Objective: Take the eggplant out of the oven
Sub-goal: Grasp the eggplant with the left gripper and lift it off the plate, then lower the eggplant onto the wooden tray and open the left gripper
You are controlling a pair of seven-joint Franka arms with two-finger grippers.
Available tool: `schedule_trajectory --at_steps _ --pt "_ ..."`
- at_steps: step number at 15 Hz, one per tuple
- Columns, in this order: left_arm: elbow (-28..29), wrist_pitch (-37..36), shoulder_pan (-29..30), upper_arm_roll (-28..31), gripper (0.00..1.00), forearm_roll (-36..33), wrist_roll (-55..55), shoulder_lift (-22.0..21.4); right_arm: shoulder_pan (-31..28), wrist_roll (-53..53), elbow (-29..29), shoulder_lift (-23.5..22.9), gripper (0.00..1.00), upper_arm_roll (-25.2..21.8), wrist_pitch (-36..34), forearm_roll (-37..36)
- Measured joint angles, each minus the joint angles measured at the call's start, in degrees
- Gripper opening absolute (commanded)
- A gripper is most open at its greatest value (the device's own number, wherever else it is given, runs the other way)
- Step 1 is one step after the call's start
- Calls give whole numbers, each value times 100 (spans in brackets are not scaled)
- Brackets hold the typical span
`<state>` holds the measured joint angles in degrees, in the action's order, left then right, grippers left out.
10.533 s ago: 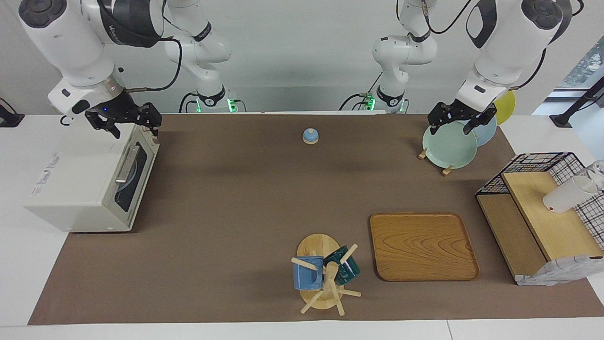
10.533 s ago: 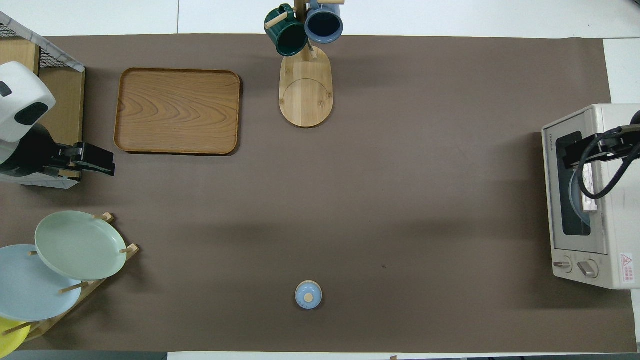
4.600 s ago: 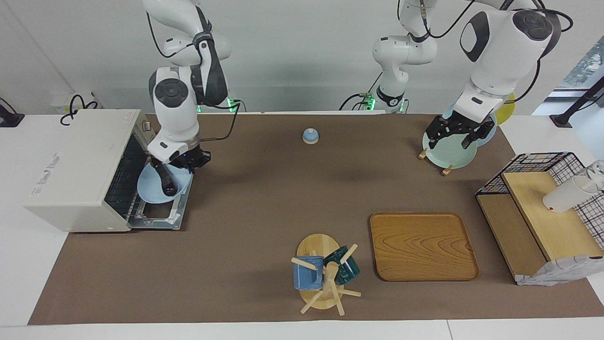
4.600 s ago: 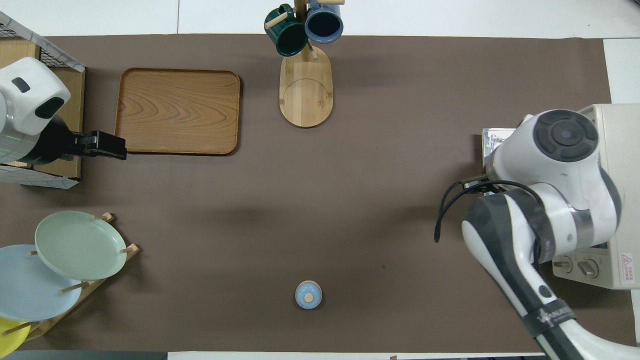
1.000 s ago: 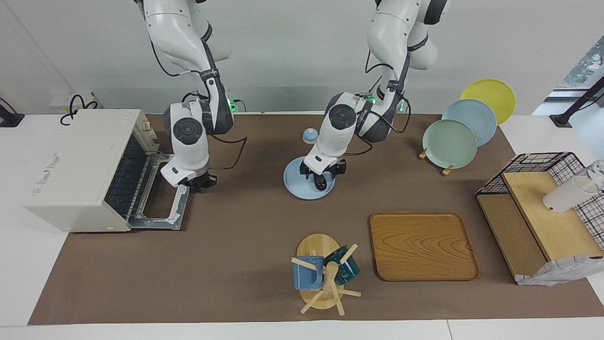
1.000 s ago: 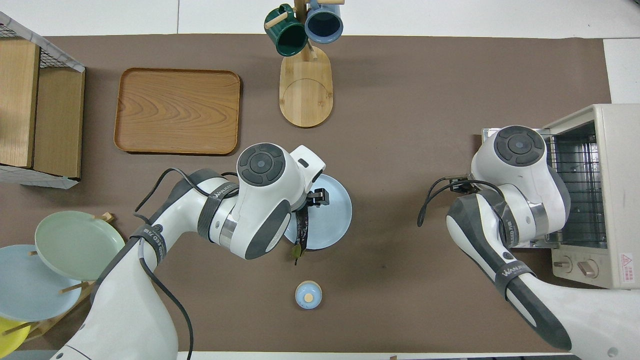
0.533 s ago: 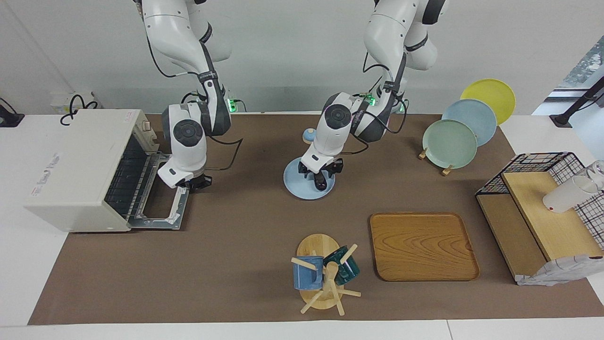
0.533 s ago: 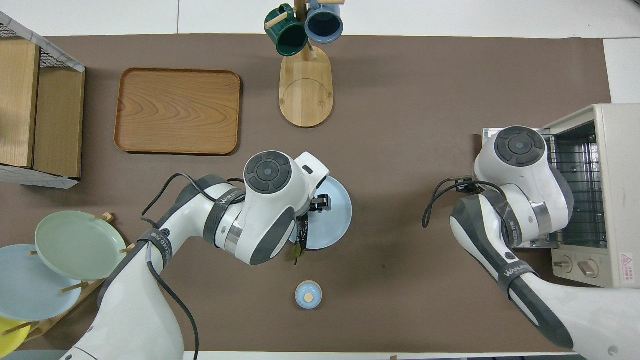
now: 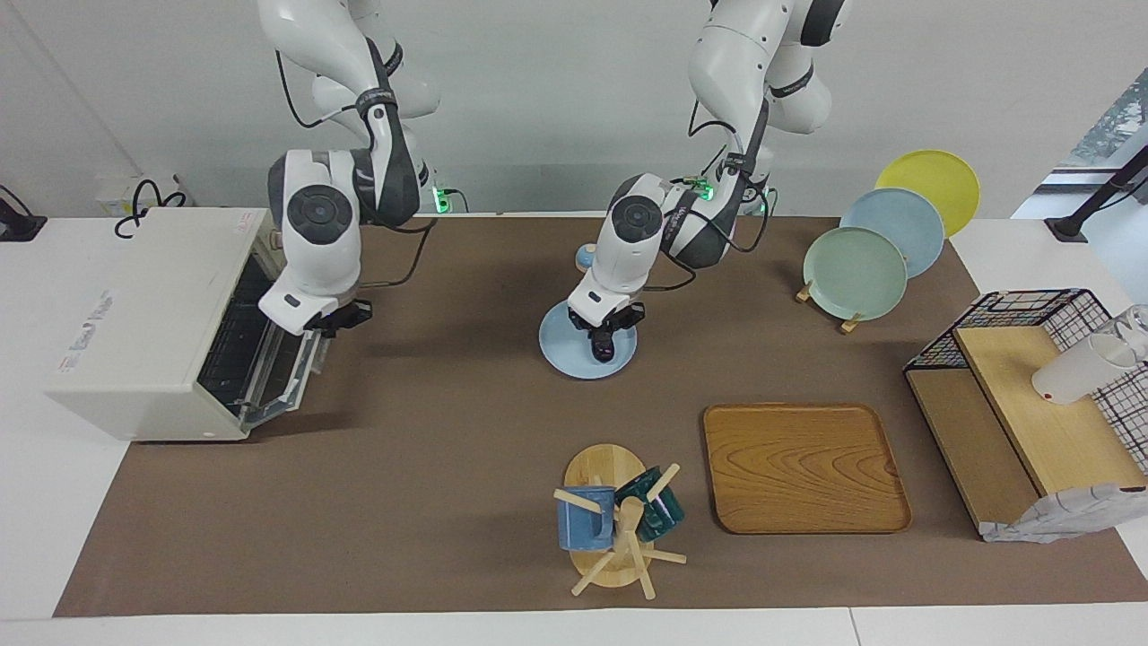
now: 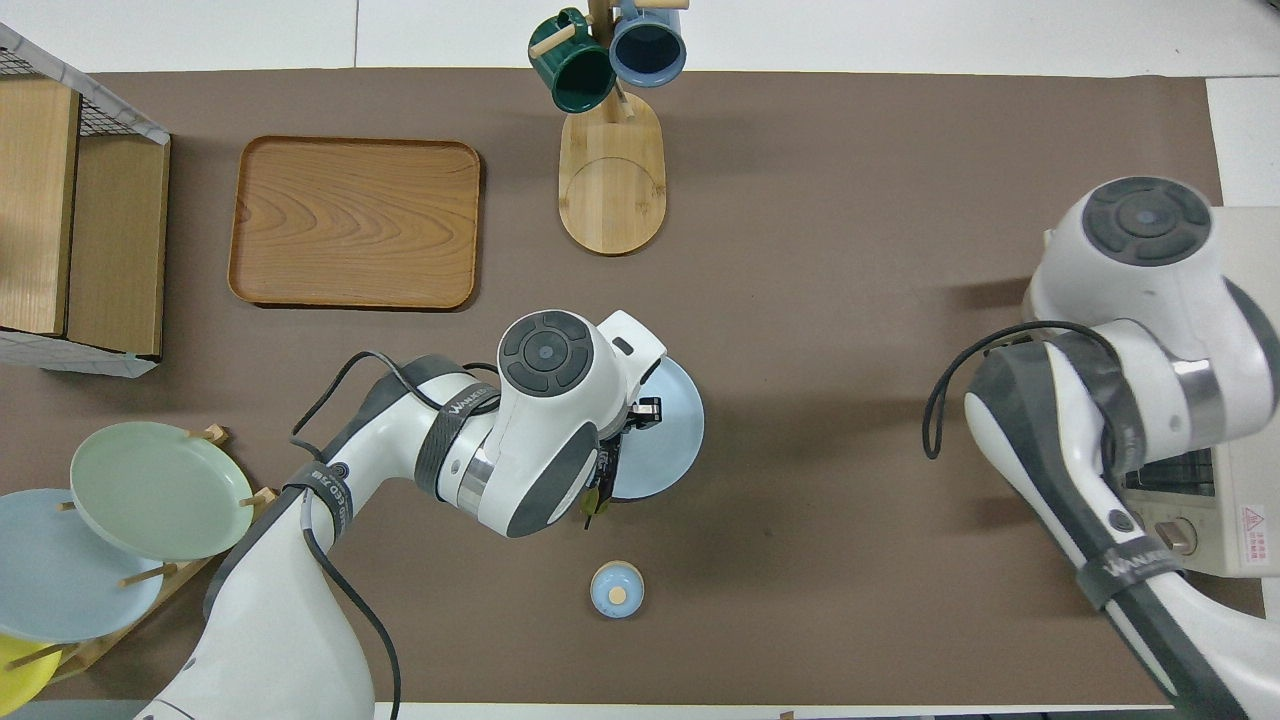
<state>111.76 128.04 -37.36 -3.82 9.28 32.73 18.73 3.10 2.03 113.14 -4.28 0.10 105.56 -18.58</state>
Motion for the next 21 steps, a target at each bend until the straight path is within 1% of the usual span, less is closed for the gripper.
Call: schedule_trajectory --at_steps 3,5,6,7,8,9,10,11,13,15,19,21 --pt "-18 -4 6 73 0 0 1 -40 -458 656 -113 319 0 -111 -132 -162" --pt "-145 -172 16 259 0 0 0 -176 -566 793 -251 416 0 -176 -212 -154" --pt "-341 -462 45 435 0 -7 -58 -262 -558 793 -476 444 0 -159 -421 -6" --pt "-624 -816 156 588 0 -27 -204 -325 -540 793 -845 465 0 -123 -753 299" --pt "-944 -1144 369 665 0 -62 -393 -339 -511 793 -1241 476 6 -97 -1104 600" --pt "-1274 -1426 674 699 0 -91 -641 -316 -473 793 -1579 486 36 -79 -1396 797" --pt "-1566 -1654 1000 717 0 -106 -912 -256 -432 793 -1783 495 80 -66 -1590 909" --pt "-1838 -1865 1340 730 0 -113 -1214 -157 -413 793 -1869 495 100 -62 -1704 994" --pt "-2329 -2148 1946 742 0 -133 -1833 136 -425 793 -1876 470 100 -87 -1771 1232" --pt "-2820 -2230 2349 739 0 -181 -2141 578 -422 792 -1899 435 100 -101 -1771 1319" --pt "-3869 -2062 2744 703 0 -224 -2310 1776 -411 782 -1966 455 100 -90 -1907 1395" --pt "-4139 -1770 2849 687 0 -224 -2332 2176 -384 709 -1964 483 100 -83 -1911 1399"
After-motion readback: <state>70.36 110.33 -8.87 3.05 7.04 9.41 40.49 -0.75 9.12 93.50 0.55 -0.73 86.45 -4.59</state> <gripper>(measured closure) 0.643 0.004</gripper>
